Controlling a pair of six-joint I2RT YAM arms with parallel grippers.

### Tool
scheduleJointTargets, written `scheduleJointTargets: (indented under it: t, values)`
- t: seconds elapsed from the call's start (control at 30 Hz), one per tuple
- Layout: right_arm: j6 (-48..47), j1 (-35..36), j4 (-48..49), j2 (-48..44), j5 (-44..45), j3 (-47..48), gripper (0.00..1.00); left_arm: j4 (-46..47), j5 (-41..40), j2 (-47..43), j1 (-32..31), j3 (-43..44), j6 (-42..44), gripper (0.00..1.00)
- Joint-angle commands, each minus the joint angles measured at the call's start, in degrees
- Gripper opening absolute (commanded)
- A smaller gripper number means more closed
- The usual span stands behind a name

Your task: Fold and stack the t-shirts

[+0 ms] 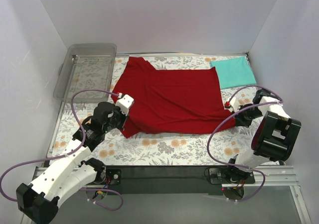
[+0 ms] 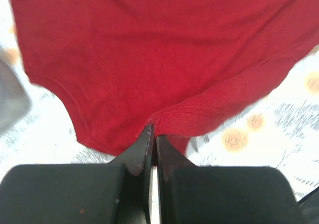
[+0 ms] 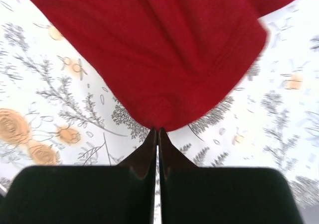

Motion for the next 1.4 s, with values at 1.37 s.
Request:
scheduleJointTargets:
  t: [1.37]
  values:
    - [60.5, -0.4, 32.7, -21.7, -7.5, 69.5, 0.01, 30.8, -9.5, 10.6, -0.3, 63.8, 17.8, 0.00]
